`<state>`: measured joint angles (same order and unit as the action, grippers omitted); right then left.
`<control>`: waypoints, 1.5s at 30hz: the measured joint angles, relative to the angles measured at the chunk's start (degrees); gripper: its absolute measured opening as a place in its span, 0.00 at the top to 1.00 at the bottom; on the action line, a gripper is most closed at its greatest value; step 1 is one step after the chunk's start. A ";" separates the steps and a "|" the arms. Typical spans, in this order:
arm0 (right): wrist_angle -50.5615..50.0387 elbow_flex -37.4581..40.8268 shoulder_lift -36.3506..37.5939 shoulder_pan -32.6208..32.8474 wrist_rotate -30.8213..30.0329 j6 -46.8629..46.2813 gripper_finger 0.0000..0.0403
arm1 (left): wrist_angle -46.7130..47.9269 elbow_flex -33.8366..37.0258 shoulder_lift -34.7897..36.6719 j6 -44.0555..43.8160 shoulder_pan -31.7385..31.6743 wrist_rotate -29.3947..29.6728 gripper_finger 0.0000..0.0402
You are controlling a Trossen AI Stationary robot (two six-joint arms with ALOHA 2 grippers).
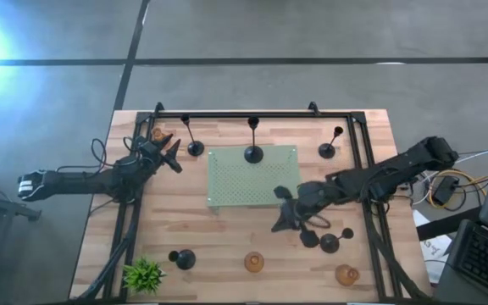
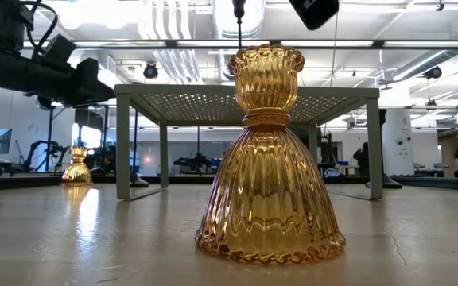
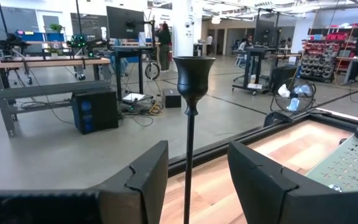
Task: Pick & Place candle stick holders
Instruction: Align the bottom left yellow candle holder with the black candle holder on the shelf
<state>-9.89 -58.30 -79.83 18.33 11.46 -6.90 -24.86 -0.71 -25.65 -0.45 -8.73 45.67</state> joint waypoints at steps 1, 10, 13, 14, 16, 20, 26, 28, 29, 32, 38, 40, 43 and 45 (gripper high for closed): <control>0.02 -1.16 -1.12 0.75 -0.38 -0.43 0.98 | 0.01 0.00 0.00 -0.29 0.00 0.00 0.57; -11.63 -11.63 -12.03 3.56 -2.83 -0.90 0.98 | -0.02 0.00 -0.03 -1.57 0.04 -0.07 0.57; -13.08 -14.50 -14.93 3.37 -2.61 -3.51 0.98 | 0.00 0.00 -0.02 -1.57 0.04 -0.21 0.57; -14.49 -15.55 -15.95 3.24 -2.57 -5.04 0.98 | 0.00 0.00 -0.04 -1.57 0.02 -0.17 0.57; -17.82 -17.93 -17.66 2.74 -2.42 -8.75 0.98 | 0.00 0.00 -0.02 -1.55 0.02 -0.20 0.57; -23.47 -21.58 -20.07 2.29 -2.49 -13.96 0.98 | 0.00 0.00 -0.02 -1.53 0.00 -0.20 0.57; -24.20 -23.98 -22.41 2.45 -1.43 -15.68 0.98 | 0.00 0.00 -0.02 -0.90 0.00 -0.20 0.57; -24.24 -24.31 -23.05 2.40 -0.66 -15.89 0.96 | 0.00 0.00 -0.02 -0.45 0.02 -0.20 0.57; -24.24 -24.45 -23.46 2.40 -0.68 -16.47 0.95 | 0.00 0.00 -0.01 -0.04 0.00 -0.20 0.57; -24.26 -24.63 -24.41 2.43 -0.61 -18.84 0.90 | -0.01 0.00 0.01 0.46 0.00 -0.20 0.57; -24.13 -24.63 -25.88 2.75 1.33 -19.60 0.77 | -0.05 0.00 0.02 0.58 0.00 -0.20 0.57; -24.66 -24.63 -26.18 3.41 2.31 -18.43 0.74 | -0.21 0.00 0.02 1.01 0.00 -0.22 0.57; -26.43 -24.61 -26.52 4.30 2.81 -15.10 0.70 | -0.66 0.00 0.02 2.01 -0.01 -0.21 0.57; -29.41 -24.59 -26.20 4.32 2.83 -12.67 0.68 | -1.12 0.00 0.02 2.31 -0.04 -0.20 0.57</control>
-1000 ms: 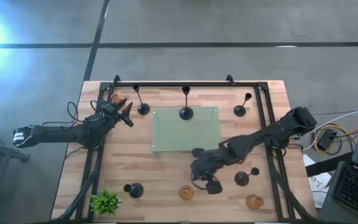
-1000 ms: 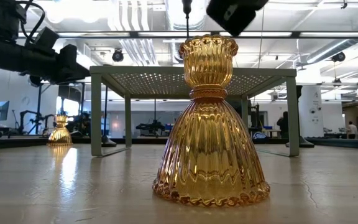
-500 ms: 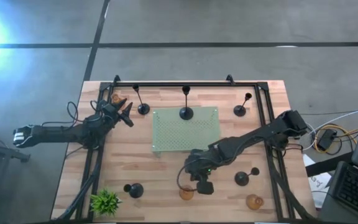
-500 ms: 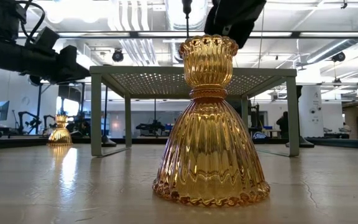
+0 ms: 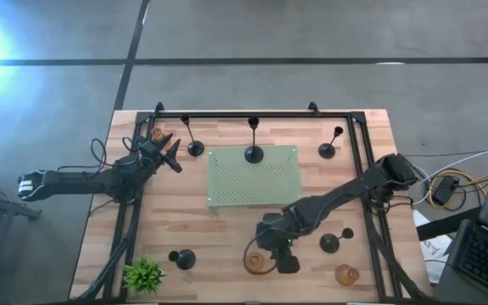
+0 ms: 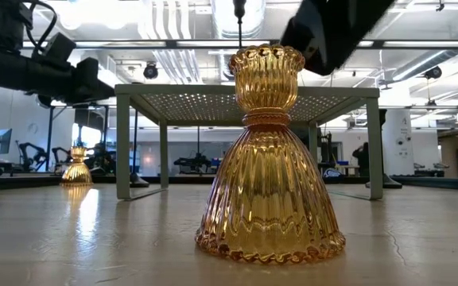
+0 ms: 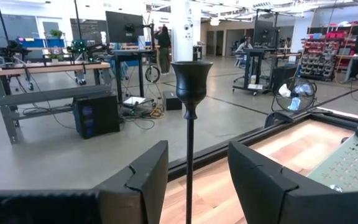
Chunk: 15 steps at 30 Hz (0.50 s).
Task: Pick & Place candle stick holders
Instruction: Align the bottom left yellow candle holder with the black candle holder on the shelf
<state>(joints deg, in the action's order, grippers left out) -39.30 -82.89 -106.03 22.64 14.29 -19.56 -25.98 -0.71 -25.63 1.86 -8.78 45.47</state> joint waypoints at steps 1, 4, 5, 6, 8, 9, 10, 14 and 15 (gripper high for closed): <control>-0.94 0.00 0.16 -0.07 -0.08 0.77 0.67 | -0.11 0.00 0.00 0.01 0.00 -0.01 0.57; -2.36 0.02 0.77 0.22 -0.61 2.12 0.66 | -0.17 -0.02 0.00 0.26 0.00 0.00 0.57; -2.15 0.00 0.85 0.56 -0.82 2.83 0.66 | -0.22 -0.02 0.00 0.69 0.00 0.00 0.57; -2.17 0.00 0.89 1.02 -0.97 3.60 0.66 | -0.35 -0.02 0.00 1.09 0.00 -0.01 0.57; -2.79 0.05 0.89 1.58 -1.05 5.40 0.66 | -0.56 -0.02 0.00 1.35 0.00 0.00 0.57; -3.41 0.14 1.02 1.73 -1.24 6.33 0.66 | -0.59 -0.02 0.00 1.40 0.00 0.00 0.57; -4.24 0.36 1.27 1.91 -1.92 6.88 0.67 | -0.59 -0.02 0.00 1.41 0.00 0.00 0.57; -5.32 1.55 1.93 2.60 -4.42 8.01 0.71 | -0.61 -0.02 0.00 1.41 0.00 0.00 0.57; -5.24 1.91 1.96 2.99 -4.42 7.91 0.72 | -0.61 -0.02 0.00 1.40 0.00 0.00 0.57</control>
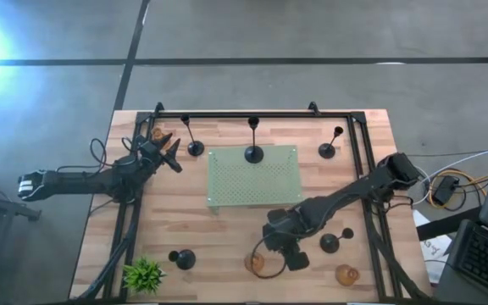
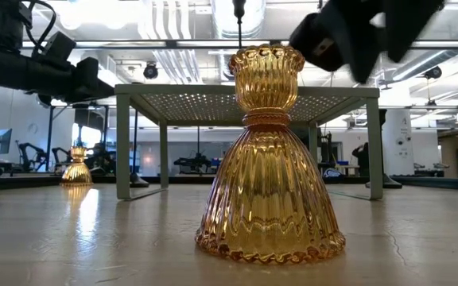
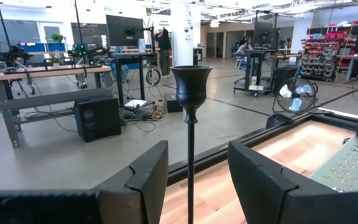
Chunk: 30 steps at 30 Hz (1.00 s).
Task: Pick & Place candle stick holders
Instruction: Align the bottom left yellow candle holder with the black candle holder on the shelf
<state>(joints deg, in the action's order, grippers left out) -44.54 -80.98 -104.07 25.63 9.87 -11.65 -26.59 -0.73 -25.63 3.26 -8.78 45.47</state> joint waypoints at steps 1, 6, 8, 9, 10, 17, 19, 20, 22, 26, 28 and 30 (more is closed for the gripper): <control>0.87 0.58 0.00 0.51 0.02 -0.09 0.73 | 0.02 0.00 0.00 0.01 0.01 -0.02 0.57; 8.81 5.12 0.09 2.15 -1.63 -0.10 0.76 | 0.00 0.00 0.00 -0.17 0.00 -0.01 0.57; 11.99 7.28 0.09 2.33 -3.20 -0.55 0.75 | 0.00 0.00 0.00 -0.19 0.00 -0.02 0.57; 13.55 8.31 0.09 2.41 -4.05 -1.09 0.75 | 0.00 0.00 0.00 -0.19 0.00 -0.02 0.57; 15.55 9.47 0.09 2.45 -4.32 -1.92 0.74 | -0.11 -0.02 0.00 -0.23 0.00 -0.02 0.57; 31.76 17.38 0.09 2.64 -4.10 -6.59 0.65 | -1.49 0.00 -0.02 -1.80 0.00 -2.40 0.57; 35.89 19.61 0.09 2.62 -4.12 -6.74 0.62 | -1.48 0.00 -0.02 -2.43 0.00 -3.31 0.57; 37.73 20.72 0.09 2.62 -4.11 -6.73 0.61 | -1.48 0.00 -0.02 -2.83 0.00 -3.58 0.57; 41.60 22.89 0.09 2.62 -4.11 -6.52 0.60 | -1.43 0.00 -0.02 -3.67 0.02 -4.29 0.57; 49.35 26.86 0.09 2.62 -5.34 -5.77 0.57 | -0.77 0.02 -0.04 -5.05 0.00 -5.26 0.57; 53.50 28.56 0.07 2.60 -5.41 -4.12 0.55 | -0.74 0.02 -0.04 -5.58 0.02 -5.92 0.57; 56.25 29.69 0.04 2.60 -5.43 -2.99 0.54 | -0.74 0.02 -0.04 -5.72 0.00 -5.92 0.57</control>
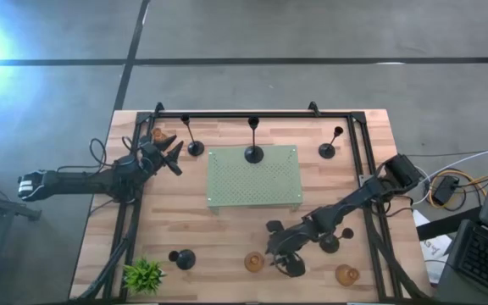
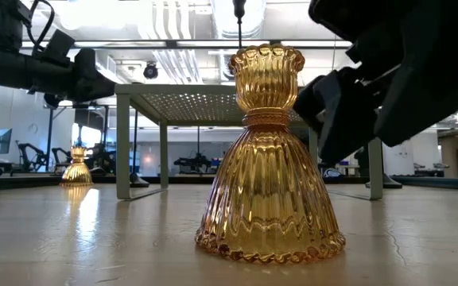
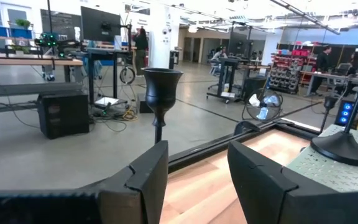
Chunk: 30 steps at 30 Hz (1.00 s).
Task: Pick & Place candle stick holders
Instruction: Align the bottom left yellow candle holder with the black candle holder on the shelf
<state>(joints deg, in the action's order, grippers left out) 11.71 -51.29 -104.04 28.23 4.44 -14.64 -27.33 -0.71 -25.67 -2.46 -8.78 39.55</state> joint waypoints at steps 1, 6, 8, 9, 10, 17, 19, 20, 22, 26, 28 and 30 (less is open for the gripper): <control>0.79 0.25 -0.06 0.00 -0.11 1.36 0.54 | 0.00 0.00 0.00 0.00 0.00 0.00 0.57; 4.56 -0.28 -0.08 -0.11 -2.29 2.45 0.53 | -0.02 0.00 0.02 0.00 0.00 0.01 0.57; 4.62 -0.60 -0.08 -0.18 -2.92 1.36 0.52 | -0.02 0.00 0.02 0.00 0.00 0.02 0.57; 4.60 -0.66 -0.08 -0.22 -2.94 1.34 0.52 | -0.02 0.02 0.02 0.00 0.02 0.02 0.57; 4.51 -0.67 -0.08 -0.31 -3.02 1.50 0.51 | -0.04 0.02 0.02 0.00 0.00 0.02 0.57; 5.55 -0.61 -0.08 -1.07 -3.42 4.10 0.40 | -0.04 0.02 0.02 0.01 0.01 0.02 0.57; 5.77 -0.61 -0.08 -1.06 -4.13 4.36 0.37 | -0.04 0.02 0.02 0.02 0.01 0.03 0.57; 5.74 -0.61 -0.08 -1.05 -4.58 4.32 0.37 | -0.04 0.04 0.02 0.02 0.01 0.03 0.57; 5.76 -0.61 -0.08 -1.01 -4.65 4.33 0.35 | -0.04 0.04 0.02 0.01 0.01 0.04 0.57; 7.81 -0.60 -0.08 -1.03 -4.67 4.31 0.36 | -0.04 0.04 0.02 0.02 0.02 0.04 0.57; 9.30 -0.59 -0.08 -1.03 -4.67 4.19 0.37 | -0.02 0.04 0.02 0.02 0.01 0.04 0.57; 9.70 -0.58 -0.08 -1.03 -4.68 4.16 0.39 | -0.03 0.04 0.02 0.05 0.01 0.07 0.57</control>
<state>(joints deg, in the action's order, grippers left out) 21.41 -51.88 -104.12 27.20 -0.24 -10.48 -27.36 -0.67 -25.65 -2.41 -8.77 39.62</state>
